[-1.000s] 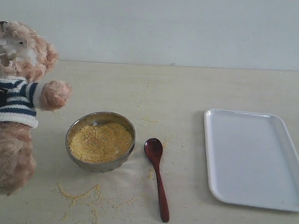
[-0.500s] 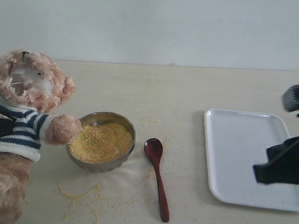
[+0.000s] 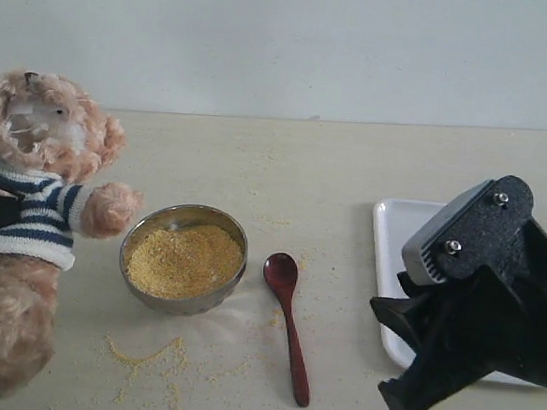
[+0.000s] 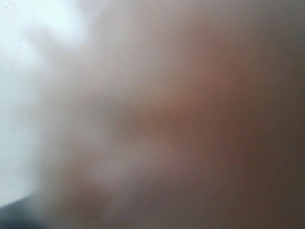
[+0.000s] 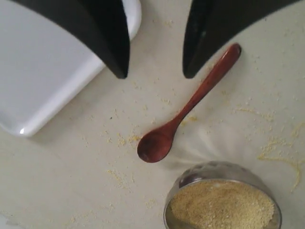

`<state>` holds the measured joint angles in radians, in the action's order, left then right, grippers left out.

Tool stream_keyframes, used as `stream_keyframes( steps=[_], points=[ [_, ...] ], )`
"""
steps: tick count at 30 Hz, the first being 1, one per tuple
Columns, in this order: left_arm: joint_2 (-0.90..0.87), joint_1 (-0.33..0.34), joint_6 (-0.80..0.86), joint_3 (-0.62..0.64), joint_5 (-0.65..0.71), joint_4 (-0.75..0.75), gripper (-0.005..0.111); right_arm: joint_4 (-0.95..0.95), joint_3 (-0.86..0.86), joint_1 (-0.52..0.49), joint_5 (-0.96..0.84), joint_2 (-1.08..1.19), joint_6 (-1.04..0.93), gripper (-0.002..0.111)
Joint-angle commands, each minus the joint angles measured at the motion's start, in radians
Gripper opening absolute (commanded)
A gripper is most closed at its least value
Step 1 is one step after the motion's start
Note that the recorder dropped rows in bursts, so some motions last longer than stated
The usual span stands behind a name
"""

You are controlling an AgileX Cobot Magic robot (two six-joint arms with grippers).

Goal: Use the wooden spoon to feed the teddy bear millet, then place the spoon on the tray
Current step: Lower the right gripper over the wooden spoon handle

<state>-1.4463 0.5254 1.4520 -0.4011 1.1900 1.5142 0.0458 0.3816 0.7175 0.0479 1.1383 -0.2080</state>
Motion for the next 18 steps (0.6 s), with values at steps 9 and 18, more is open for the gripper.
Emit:
stream_keyframes(
  steps=[9, 18],
  points=[
    [0.008, 0.003, 0.047, 0.000, -0.300, 0.230, 0.005, -0.036, -0.005, 0.001, 0.383, 0.355, 0.132, 0.051],
    [-0.024, 0.001, 0.047, -0.041, -0.275, 0.230, 0.005, -0.315, -0.003, 0.002, 0.571, 0.524, 0.224, 0.051]
  ],
)
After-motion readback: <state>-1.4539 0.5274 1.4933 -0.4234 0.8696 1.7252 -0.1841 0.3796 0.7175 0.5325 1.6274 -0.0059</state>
